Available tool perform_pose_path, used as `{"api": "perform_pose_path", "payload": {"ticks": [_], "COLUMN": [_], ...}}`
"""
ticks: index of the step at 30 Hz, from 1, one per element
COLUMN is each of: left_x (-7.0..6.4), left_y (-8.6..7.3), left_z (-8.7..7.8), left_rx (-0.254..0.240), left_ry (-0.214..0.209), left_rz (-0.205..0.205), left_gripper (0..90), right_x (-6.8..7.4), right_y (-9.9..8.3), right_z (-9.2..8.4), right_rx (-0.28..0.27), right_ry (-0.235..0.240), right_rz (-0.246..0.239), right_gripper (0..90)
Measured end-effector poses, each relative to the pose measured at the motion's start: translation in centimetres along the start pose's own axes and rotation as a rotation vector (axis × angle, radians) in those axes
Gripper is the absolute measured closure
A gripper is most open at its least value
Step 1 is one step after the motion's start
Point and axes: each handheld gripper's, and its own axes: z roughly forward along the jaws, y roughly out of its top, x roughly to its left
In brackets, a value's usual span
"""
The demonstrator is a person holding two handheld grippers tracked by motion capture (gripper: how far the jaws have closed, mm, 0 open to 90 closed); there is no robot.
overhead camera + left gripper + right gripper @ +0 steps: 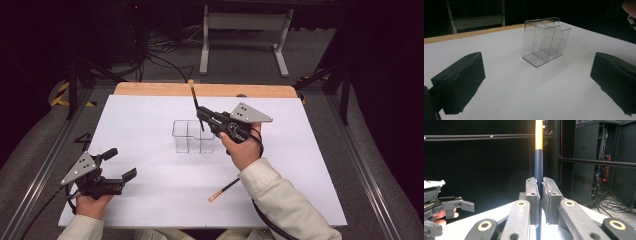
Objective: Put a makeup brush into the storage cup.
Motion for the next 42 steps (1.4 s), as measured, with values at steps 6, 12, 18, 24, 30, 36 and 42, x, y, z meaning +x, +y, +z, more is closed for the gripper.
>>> {"api": "perform_pose_path", "payload": {"ticks": [6, 12, 18, 24, 30, 36, 42], "left_x": [0.0, 0.0, 0.0, 0.0, 0.0, 0.0, 0.0], "left_y": [0.0, 0.0, 0.0, 0.0, 0.0, -0.1, -0.1], "left_z": [0.0, 0.0, 0.0, 0.0, 0.0, 0.1, 0.1], "left_rx": [0.0, 0.001, 0.001, 0.005, 0.005, 0.005, 0.006], "left_ry": [-0.001, -0.001, -0.001, -0.003, -0.004, -0.003, -0.004], "left_rz": [-0.002, -0.003, -0.004, -0.003, -0.001, -0.005, -0.004], "left_gripper": [0.2, 0.2, 0.2, 0.2, 0.2, 0.2, 0.2], "right_x": [-0.2, -0.6, -1.1, -1.2, -1.4, -1.6, -1.7], "right_y": [0.0, -0.2, -0.6, -1.3, -2.3, -3.2, -3.8], "right_z": [1.1, 1.9, 2.5, 2.9, 3.3, 3.7, 4.0], "right_rx": [0.009, 0.018, 0.03, 0.035, 0.055, 0.079, 0.094], "right_ry": [-0.009, -0.025, -0.041, -0.052, -0.062, -0.07, -0.075], "right_rz": [0.014, 0.023, 0.035, 0.04, 0.045, 0.055, 0.057], "right_gripper": [83.9, 83.9, 84.0, 83.9, 83.9, 83.9, 83.9]}}
